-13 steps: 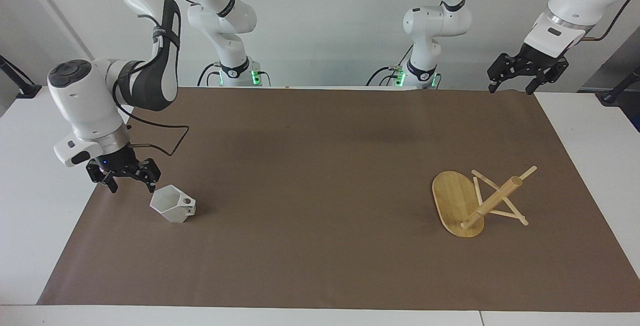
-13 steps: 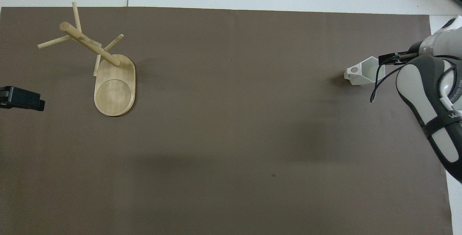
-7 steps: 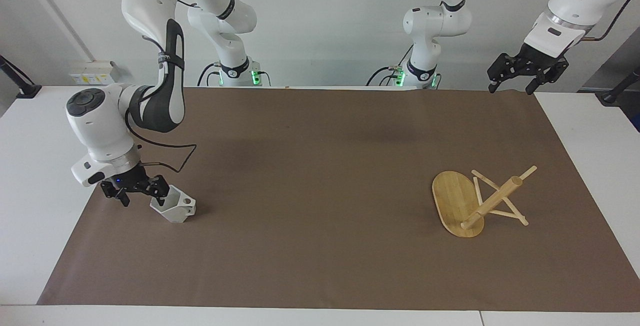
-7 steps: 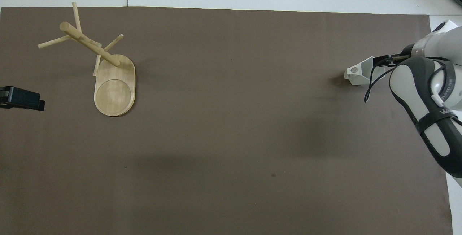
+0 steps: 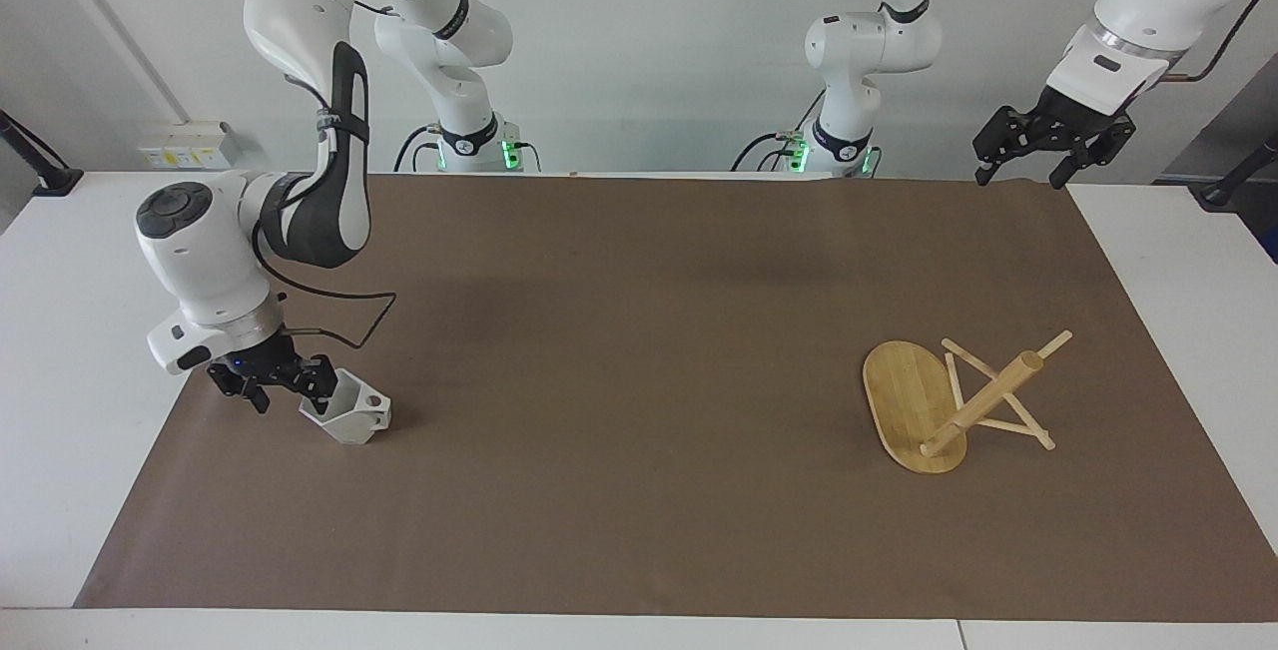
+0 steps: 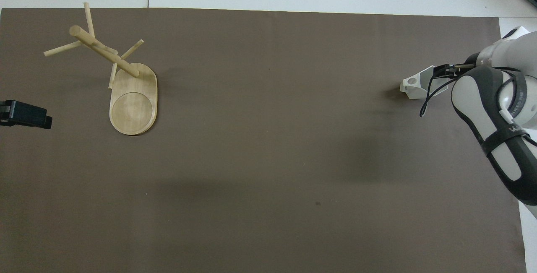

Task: Hang cup on rack
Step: 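Reach the right gripper toward the white hexagonal cup, then close the right gripper on the white cup's rim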

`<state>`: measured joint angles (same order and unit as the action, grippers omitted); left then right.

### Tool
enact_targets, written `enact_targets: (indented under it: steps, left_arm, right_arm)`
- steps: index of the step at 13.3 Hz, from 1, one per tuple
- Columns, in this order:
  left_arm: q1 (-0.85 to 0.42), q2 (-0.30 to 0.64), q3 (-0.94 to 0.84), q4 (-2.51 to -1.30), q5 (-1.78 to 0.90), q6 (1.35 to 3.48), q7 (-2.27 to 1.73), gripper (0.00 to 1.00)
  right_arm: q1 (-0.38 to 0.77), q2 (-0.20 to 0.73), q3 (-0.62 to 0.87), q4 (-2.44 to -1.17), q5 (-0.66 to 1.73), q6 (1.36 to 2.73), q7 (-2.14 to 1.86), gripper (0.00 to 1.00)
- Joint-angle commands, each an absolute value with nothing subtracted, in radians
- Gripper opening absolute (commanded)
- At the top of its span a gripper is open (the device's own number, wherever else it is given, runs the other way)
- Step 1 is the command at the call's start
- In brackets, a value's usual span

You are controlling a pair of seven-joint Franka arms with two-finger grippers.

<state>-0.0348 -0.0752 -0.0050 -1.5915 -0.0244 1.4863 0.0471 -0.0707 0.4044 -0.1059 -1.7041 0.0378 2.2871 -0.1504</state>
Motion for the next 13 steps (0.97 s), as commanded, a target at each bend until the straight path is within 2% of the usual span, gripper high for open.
enact_targets:
  steps: [1,5,10,13]
  left_arm:
    - [-0.034,-0.100,-0.006,-1.620,-0.006,1.491,0.040,1.00]
    - [-0.034,-0.100,-0.006,-1.620,-0.006,1.491,0.040,1.00]
    - [-0.034,-0.100,-0.008,-1.620,-0.006,1.491,0.040,1.00]
    - [-0.035,-0.100,-0.006,-1.618,-0.006,1.491,0.040,1.00]
  right_arm:
    - [-0.075,0.402,-0.101,-1.716,0.057,2.286,-0.120,0.81]
    - [-0.075,0.400,-0.089,-1.726,0.057,2.275,-0.110,0.79]
    - [-0.075,0.400,-0.086,-1.723,0.057,2.260,-0.112,0.60]
    - [-0.075,0.400,-0.086,-1.721,0.057,2.255,-0.112,0.43]
